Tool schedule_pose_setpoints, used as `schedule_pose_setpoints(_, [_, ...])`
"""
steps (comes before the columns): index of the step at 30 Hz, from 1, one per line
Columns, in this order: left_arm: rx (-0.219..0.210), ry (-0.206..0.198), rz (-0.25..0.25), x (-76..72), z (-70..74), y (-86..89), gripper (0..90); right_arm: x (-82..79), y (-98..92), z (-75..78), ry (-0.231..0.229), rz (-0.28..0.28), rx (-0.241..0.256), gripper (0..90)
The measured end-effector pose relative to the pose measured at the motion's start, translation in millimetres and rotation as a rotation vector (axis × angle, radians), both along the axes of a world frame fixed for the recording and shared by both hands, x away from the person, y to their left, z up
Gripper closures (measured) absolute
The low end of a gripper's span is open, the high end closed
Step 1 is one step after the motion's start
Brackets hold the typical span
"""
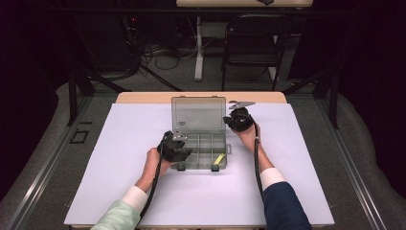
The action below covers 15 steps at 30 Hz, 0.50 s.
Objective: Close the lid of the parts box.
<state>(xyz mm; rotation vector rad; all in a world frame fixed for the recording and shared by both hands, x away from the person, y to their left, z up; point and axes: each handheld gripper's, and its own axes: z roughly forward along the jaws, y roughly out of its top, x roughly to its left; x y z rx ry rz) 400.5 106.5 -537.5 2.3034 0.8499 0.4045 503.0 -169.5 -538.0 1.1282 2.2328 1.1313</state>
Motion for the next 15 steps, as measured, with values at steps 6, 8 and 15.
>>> schedule_pose_setpoints(6, [-0.001, 0.0, 0.003, -0.1, 0.0, -0.1, 56.3, -0.7, -0.7, 2.0, -0.015, 0.008, 0.022, 90.0])
schedule_pose_setpoints(8, [-0.001, 0.0, 0.002, -0.1, 0.0, -0.1, 56.2, -0.9, -0.6, 3.0, -0.017, 0.008, 0.024, 90.0])
schedule_pose_setpoints(15, [-0.002, 0.0, 0.007, -0.3, -0.1, -0.3, 56.2, -2.1, -1.3, 5.3, -0.032, 0.009, 0.042, 90.0])
